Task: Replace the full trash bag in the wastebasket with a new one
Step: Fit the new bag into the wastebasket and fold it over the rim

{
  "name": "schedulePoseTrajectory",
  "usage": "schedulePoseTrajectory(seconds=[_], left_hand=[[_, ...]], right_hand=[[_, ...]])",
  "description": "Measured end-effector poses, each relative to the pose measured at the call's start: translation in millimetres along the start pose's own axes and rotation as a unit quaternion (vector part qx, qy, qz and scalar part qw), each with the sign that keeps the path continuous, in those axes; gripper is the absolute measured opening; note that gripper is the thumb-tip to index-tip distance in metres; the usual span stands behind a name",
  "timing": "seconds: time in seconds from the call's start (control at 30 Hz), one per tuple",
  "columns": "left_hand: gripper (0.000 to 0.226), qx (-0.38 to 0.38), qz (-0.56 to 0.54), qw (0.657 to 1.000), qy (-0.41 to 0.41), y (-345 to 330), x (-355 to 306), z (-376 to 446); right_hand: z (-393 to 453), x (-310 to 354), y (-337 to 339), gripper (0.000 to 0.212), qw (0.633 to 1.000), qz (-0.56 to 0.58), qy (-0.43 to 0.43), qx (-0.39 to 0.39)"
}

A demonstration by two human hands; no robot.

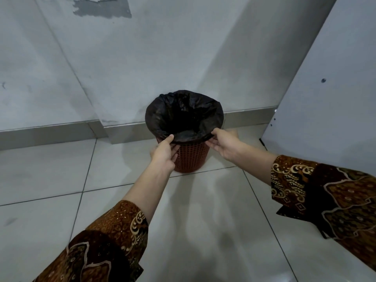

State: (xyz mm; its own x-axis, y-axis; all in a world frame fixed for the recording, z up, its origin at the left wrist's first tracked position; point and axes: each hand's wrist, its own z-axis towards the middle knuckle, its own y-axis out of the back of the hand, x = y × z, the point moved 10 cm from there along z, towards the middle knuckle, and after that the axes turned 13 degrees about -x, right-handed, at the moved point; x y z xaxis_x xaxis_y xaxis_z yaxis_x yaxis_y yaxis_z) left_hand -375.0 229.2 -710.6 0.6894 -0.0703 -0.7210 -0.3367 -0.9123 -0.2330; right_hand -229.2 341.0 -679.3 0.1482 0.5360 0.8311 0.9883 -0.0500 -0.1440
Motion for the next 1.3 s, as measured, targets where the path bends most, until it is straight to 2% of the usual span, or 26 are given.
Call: schedulePoseTrajectory(seconds=[0.1, 0.23, 0.37, 0.53, 0.63, 0.77, 0.93, 1.07, 1.2, 1.23, 1.3], left_hand=[[0.009, 0.006, -0.07, 0.997, 0.038, 5, -4, 1], [0.016, 0.018, -0.087, 0.995, 0.052, 7, -16, 3], [0.02, 0.013, -0.08, 0.995, 0.052, 7, -22, 5], [0.018, 0.029, -0.04, 0.998, 0.032, 8, -29, 8], [0.019, 0.045, -0.015, 0.999, 0.019, 10, -32, 11], [0.019, 0.045, -0.025, 0.999, -0.003, 10, -38, 13], [0.018, 0.038, -0.034, 0.998, -0.021, 7, -42, 17], [0.017, 0.034, -0.037, 0.999, -0.017, 8, -41, 23], [0.012, 0.005, -0.002, 0.999, -0.05, 15, -42, 22], [0.017, -0.013, -0.01, 0.998, -0.061, 19, -42, 21], [0.044, -0.052, -0.03, 0.995, -0.082, 26, -39, 18]], right_hand=[[-10, -12, -5, 0.024, 1.0, -0.005, -0.007, 0.025], [-21, -17, -11, 0.02, 0.998, 0.003, -0.016, 0.055], [-25, -22, -12, 0.033, 0.996, -0.041, -0.021, 0.078], [-15, -20, 12, 0.047, 0.994, -0.098, -0.032, 0.026], [-3, -3, 13, 0.031, 0.998, -0.058, -0.018, 0.017], [4, 7, 6, 0.038, 0.999, -0.05, -0.006, 0.005], [12, 18, 13, 0.033, 1.0, -0.017, 0.011, -0.019], [12, 11, 14, 0.012, 0.999, -0.04, -0.013, 0.0], [15, 3, 16, 0.022, 0.998, -0.058, -0.005, -0.008], [14, 3, 18, 0.019, 0.998, -0.058, -0.001, -0.011], [14, 1, 18, 0.004, 0.998, -0.06, 0.002, -0.004]])
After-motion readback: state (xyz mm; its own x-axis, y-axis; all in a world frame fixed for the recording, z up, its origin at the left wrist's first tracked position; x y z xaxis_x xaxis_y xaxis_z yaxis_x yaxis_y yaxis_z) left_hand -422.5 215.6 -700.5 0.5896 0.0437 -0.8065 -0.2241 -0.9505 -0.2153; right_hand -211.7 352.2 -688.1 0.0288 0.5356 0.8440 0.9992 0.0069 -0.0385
